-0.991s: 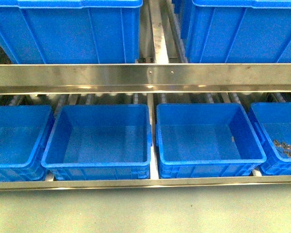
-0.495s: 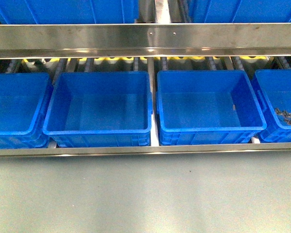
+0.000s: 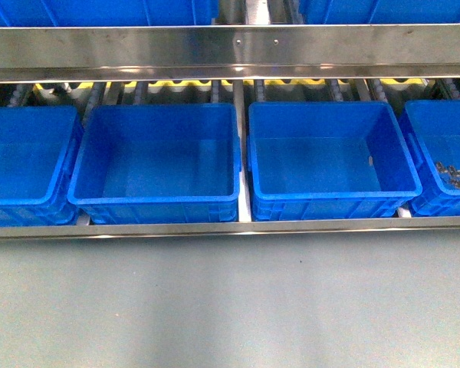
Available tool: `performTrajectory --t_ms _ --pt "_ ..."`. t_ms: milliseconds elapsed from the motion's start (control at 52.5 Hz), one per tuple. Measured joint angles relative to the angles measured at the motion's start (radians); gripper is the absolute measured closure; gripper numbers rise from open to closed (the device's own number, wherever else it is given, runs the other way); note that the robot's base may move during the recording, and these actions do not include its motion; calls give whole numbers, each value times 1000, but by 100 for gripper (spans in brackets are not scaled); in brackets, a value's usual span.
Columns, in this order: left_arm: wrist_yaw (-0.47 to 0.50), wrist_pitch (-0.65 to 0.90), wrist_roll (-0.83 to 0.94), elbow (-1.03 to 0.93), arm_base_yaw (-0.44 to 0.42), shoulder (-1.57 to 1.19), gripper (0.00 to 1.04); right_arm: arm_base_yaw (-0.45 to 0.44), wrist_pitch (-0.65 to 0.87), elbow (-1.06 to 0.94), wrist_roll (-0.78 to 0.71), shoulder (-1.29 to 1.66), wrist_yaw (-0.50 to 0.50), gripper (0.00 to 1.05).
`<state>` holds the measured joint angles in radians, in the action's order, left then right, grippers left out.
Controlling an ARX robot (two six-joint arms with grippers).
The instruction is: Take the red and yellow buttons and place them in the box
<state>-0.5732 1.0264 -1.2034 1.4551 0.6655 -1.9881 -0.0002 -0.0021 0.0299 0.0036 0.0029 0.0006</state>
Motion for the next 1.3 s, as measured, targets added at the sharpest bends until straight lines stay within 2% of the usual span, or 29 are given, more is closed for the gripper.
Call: performTrajectory --t_ms 191,229,286,324,343,381,419,476,553,610,648,667,724,800,838,858,915,991,1162,1296 --pt "26 45 -46 -43 -6 3 73 0 0 0 0 0 0 7" --pt "27 48 -51 -53 -8 6 73 14 26 -5 -26 14 48 7" --pt "27 54 -54 -71 -12 15 73 47 311 -6 -169 161 310 7" --pt "29 55 -55 -77 -13 22 73 22 479 3 -264 260 370 7" --pt "31 55 -56 -81 -13 26 73 0 586 11 -328 329 378 7" --pt "28 55 -56 -92 -13 37 73 -65 810 58 -485 497 334 7" --pt "27 55 -55 -100 -12 50 73 -126 982 171 -618 667 251 7" --pt "27 55 -55 -105 -11 57 73 -140 1006 319 -654 765 197 7" --pt "30 55 -55 -115 -11 64 73 -153 927 479 -601 828 243 7" --pt "30 55 -52 -121 -12 70 73 -172 816 593 -469 862 319 7" --pt "31 54 -50 -124 -13 74 73 -184 730 658 -329 879 363 7" --pt "31 54 -50 -125 -14 75 73 -187 707 674 -312 883 370 7" --pt "31 54 -47 -128 -14 79 73 -204 513 786 69 907 365 7" --pt "30 54 -43 -129 -14 79 73 -202 400 832 404 921 332 7" --pt "30 53 -42 -129 -14 79 73 -192 375 837 604 929 320 7" --pt "30 53 -42 -129 -14 79 73 -189 372 837 626 932 317 7" --pt "31 53 -38 -130 -14 80 73 -160 367 835 875 951 314 7" --pt "32 50 -28 -131 -16 81 73 -91 401 818 1225 988 323 7" --pt "31 32 -10 -132 -16 82 73 19 443 806 1534 1070 372 7" --pt "31 12 10 -132 -14 82 73 114 457 814 1595 1139 386 7"
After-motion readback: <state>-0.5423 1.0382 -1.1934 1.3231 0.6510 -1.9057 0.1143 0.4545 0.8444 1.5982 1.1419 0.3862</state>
